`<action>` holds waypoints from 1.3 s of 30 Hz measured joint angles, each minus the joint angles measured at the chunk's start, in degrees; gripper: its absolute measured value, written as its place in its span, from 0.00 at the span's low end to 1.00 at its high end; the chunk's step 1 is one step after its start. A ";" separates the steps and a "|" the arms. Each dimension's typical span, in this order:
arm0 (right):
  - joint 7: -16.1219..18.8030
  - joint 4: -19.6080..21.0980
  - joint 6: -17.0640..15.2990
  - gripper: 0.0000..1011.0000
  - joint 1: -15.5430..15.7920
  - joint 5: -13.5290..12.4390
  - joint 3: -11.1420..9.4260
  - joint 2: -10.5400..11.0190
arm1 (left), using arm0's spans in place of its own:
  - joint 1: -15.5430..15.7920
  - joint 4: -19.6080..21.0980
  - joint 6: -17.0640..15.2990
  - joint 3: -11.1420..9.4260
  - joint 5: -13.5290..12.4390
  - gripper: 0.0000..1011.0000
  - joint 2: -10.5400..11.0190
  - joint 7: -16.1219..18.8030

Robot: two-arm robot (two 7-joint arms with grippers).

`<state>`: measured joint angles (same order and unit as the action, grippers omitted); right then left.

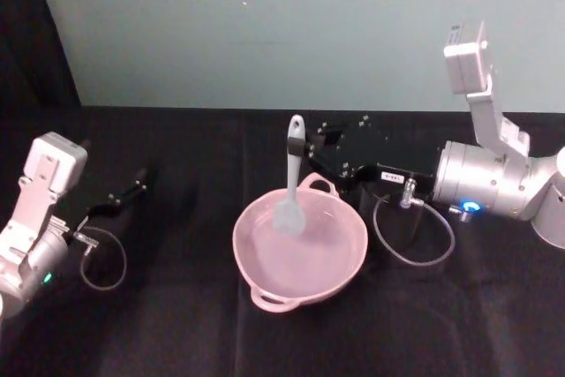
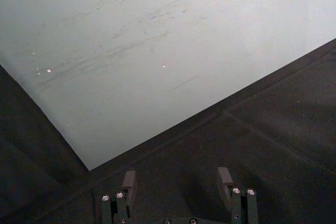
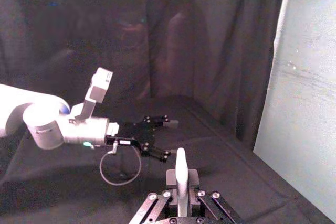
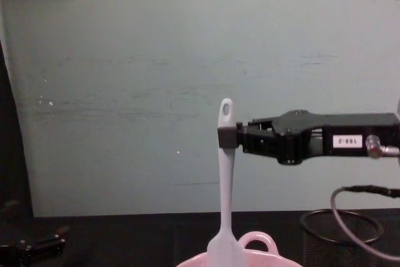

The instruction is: Use the one hand to pick up the spoon and stir the clear water in the bowl.

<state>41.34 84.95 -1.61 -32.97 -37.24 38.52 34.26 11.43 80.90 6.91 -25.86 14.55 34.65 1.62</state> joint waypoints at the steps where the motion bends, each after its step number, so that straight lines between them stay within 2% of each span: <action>1: 0.14 -0.17 0.38 0.12 0.10 0.26 0.01 -0.09 | 0.00 0.00 0.00 0.00 0.00 0.99 0.00 0.00; 8: 0.73 -1.36 1.82 0.12 0.85 1.75 -0.13 -0.84 | 0.00 0.00 0.00 0.00 0.00 0.99 0.00 0.00; 17: 0.99 -2.61 1.10 0.12 1.42 2.23 -1.01 -1.82 | 0.00 0.00 0.00 0.00 0.00 0.99 0.00 0.00; 35: 0.96 -2.37 1.09 0.12 1.30 2.19 -0.91 -1.67 | 0.00 0.00 0.01 0.00 0.00 0.99 0.00 0.00; 39: 0.91 -1.39 2.40 0.12 2.04 3.61 -1.39 -1.02 | 0.00 0.00 0.00 0.00 0.00 0.99 0.00 0.00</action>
<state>42.25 83.56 0.79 -30.92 -33.63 37.13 33.24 11.43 80.90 6.91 -25.86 14.55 34.65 1.62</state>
